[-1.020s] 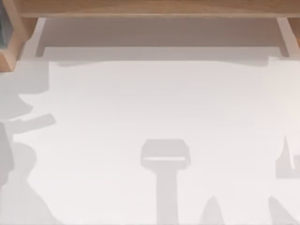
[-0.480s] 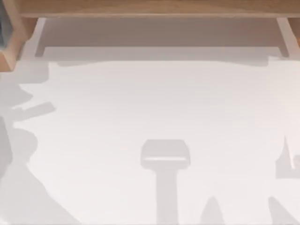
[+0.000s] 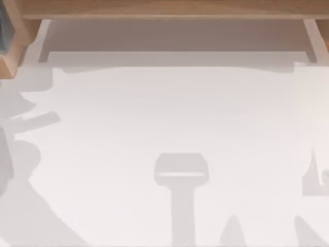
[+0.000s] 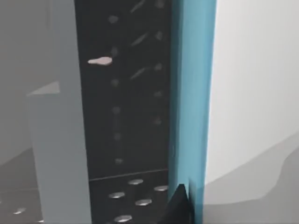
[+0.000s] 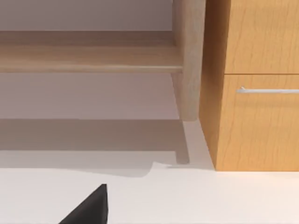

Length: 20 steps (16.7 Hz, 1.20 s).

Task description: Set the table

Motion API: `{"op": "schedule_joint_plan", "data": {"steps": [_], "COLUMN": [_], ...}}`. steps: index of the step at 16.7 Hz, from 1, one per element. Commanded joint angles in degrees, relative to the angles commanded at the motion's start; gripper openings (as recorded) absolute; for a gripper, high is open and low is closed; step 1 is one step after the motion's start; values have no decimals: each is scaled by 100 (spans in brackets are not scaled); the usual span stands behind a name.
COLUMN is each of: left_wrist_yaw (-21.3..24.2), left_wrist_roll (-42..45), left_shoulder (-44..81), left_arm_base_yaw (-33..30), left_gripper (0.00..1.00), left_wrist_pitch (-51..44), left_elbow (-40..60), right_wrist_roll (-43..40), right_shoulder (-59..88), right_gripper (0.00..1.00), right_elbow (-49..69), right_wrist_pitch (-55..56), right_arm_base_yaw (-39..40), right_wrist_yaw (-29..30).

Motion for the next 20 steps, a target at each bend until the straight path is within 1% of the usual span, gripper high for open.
{"op": "schedule_joint_plan", "data": {"steps": [9, 10, 20], "left_wrist_yaw": [0, 0, 38], "left_wrist_roll": [0, 0, 7], "left_shoulder": [0, 0, -97], "left_arm_base_yaw": [0, 0, 41], "left_gripper": [98, 100, 100], "left_wrist_pitch": [0, 0, 35], "left_elbow": [0, 0, -87], "right_wrist_roll": [0, 0, 0], "right_shoulder": [0, 0, 0], "right_gripper": [100, 100, 100], "right_elbow": [0, 0, 0], "right_wrist_pitch": [0, 0, 0], "right_arm_base_yaw": [0, 0, 0], "right_wrist_yaw": [0, 0, 0]}}
